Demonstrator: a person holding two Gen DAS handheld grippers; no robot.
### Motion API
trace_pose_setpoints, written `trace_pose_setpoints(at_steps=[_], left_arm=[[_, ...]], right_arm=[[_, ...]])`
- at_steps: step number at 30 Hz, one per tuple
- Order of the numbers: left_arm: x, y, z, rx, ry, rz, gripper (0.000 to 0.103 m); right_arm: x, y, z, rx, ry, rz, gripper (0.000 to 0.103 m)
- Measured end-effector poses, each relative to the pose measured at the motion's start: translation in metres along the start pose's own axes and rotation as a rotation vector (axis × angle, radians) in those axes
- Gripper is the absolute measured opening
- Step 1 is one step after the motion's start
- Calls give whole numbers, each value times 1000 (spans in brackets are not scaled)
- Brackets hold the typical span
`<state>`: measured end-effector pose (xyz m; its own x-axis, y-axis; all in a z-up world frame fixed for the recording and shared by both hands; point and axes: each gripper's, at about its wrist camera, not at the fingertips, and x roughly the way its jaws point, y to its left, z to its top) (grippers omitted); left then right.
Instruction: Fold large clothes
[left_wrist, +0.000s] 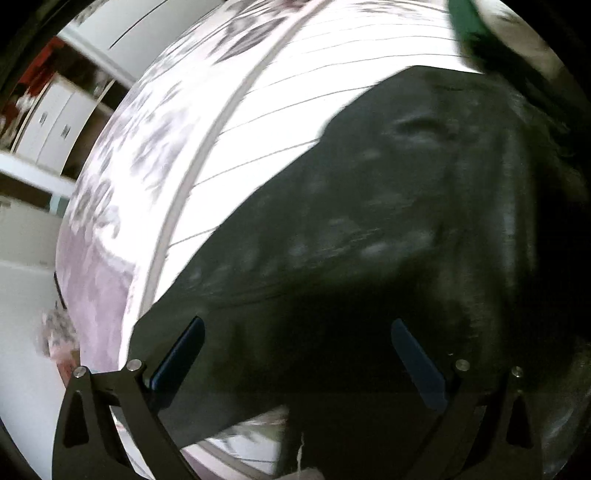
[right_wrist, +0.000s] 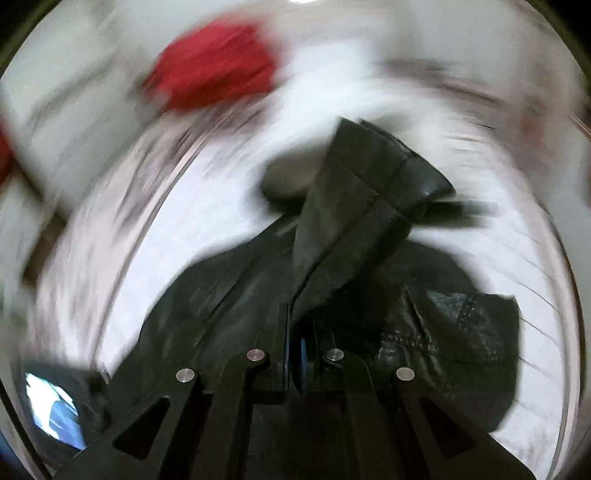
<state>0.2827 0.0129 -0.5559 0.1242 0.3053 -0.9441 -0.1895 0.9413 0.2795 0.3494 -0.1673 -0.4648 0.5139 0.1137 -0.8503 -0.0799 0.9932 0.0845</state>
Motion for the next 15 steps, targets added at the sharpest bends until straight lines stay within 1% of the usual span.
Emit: trace_pose_setpoints(at_steps=[1, 2, 3, 4, 5, 6, 7, 8, 9, 11, 12, 14, 15], left_arm=[[4, 12, -3, -13, 11, -1, 103], [5, 17, -7, -18, 19, -2, 103], [7, 24, -10, -21, 26, -5, 103], [6, 27, -13, -22, 29, -8, 103], [6, 32, -18, -21, 30, -12, 103], [4, 34, -22, -18, 32, -14, 103], [3, 34, -24, -16, 36, -19, 103], [0, 33, -29, -16, 42, -28, 103], [-2, 34, -31, -18, 45, -34, 103], [-7, 30, -36, -16, 48, -41, 103], [-10, 27, -37, -17, 46, -45, 103], [-15, 20, -36, -24, 36, -53, 103], [-18, 13, -35, -28, 32, -60, 103]], right_arm=[[23, 26, -10, -69, 62, 18, 4], [40, 41, -17, -112, 123, 40, 5], [57, 56, -29, -147, 197, 70, 8], [67, 62, -39, -145, 255, 103, 14], [71, 61, -47, -103, 306, 158, 25], [71, 52, -52, -54, 345, 201, 31], [65, 42, -59, 21, 373, 241, 46], [54, 27, -66, 102, 374, 274, 62], [44, 8, -69, 178, 366, 296, 68], [13, -39, -88, 374, 328, 319, 69], [3, -63, -96, 446, 315, 309, 69], [-21, -114, -120, 599, 280, 251, 70], [-26, -135, -123, 648, 271, 224, 70]])
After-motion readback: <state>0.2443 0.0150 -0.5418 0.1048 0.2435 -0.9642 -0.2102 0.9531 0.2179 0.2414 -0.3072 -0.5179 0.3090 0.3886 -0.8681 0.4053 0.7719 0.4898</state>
